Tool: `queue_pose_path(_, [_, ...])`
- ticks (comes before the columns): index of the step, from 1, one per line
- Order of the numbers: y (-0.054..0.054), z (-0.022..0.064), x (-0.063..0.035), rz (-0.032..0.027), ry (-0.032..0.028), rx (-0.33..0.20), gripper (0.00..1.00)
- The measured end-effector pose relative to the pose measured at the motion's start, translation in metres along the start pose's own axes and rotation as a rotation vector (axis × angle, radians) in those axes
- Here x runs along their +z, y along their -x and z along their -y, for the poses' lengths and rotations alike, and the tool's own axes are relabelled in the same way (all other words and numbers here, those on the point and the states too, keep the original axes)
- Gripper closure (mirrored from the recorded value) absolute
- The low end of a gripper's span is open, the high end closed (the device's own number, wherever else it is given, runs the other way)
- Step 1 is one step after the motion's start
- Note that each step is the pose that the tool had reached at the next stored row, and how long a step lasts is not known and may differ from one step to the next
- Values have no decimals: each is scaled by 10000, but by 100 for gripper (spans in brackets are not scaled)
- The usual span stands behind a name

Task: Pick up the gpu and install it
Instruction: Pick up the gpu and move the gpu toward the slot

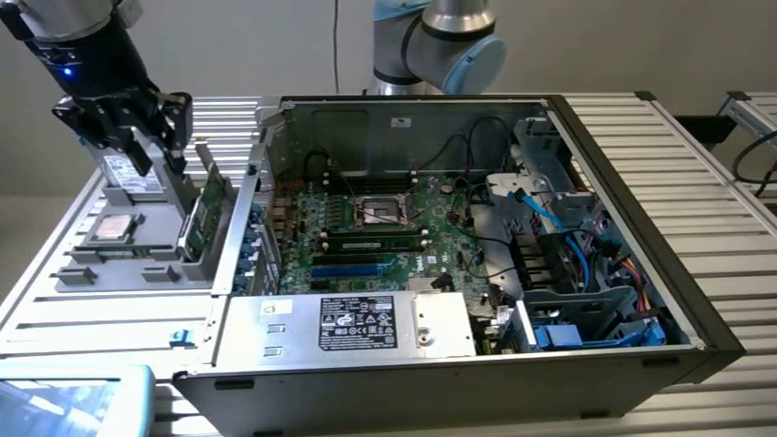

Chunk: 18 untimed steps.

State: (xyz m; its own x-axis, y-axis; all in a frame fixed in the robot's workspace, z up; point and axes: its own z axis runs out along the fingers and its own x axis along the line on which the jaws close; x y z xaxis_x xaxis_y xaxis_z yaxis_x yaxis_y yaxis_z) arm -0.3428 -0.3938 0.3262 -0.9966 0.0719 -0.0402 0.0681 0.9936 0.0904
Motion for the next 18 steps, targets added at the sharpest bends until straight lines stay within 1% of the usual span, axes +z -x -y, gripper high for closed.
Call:
queue_pose_path(2, [-6, 9, 29, 46, 5, -4, 51])
queue_pose_path(5, [-10, 18, 80, 71, 5, -7, 51])
queue_pose_path(8, [-12, 22, 128, 119, 8, -11, 51])
queue_pose_path(11, [-13, 25, 159, 178, -13, -13, 51])
queue_pose_path(13, [-14, 28, 187, 193, -38, -10, 51])
queue_pose_path(16, [-16, 31, 231, 200, -74, -7, 51])
queue_pose_path(18, [-19, 26, 267, 203, -76, -6, 51])
